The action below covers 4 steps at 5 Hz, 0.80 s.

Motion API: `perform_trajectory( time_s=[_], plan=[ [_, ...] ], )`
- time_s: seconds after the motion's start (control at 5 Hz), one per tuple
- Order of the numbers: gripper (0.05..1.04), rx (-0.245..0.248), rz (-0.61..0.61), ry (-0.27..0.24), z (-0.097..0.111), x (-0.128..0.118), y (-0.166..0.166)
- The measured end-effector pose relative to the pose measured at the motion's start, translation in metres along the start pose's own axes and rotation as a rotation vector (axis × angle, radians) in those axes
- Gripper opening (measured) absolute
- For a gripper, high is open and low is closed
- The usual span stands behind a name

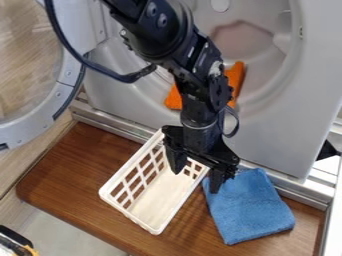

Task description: Put the blue cloth on top of the orange cloth

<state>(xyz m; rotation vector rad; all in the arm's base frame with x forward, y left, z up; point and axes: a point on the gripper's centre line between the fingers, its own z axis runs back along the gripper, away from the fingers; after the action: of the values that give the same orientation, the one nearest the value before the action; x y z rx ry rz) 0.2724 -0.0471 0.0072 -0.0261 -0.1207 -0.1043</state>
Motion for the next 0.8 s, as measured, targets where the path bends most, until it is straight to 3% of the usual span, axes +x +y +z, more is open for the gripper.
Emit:
perform_trajectory(
  time_s=[0.2,0.6,0.8],
  plan=[
    [1.0,0.001,0.002,0.025,-0.006,-0.003,0.0],
    [1.0,0.016,-0.119,-0.011,0.001,0.03,-0.032],
    [0.999,-0.006,-0.201,-0.03,-0.006,0.05,-0.056]
  ],
)
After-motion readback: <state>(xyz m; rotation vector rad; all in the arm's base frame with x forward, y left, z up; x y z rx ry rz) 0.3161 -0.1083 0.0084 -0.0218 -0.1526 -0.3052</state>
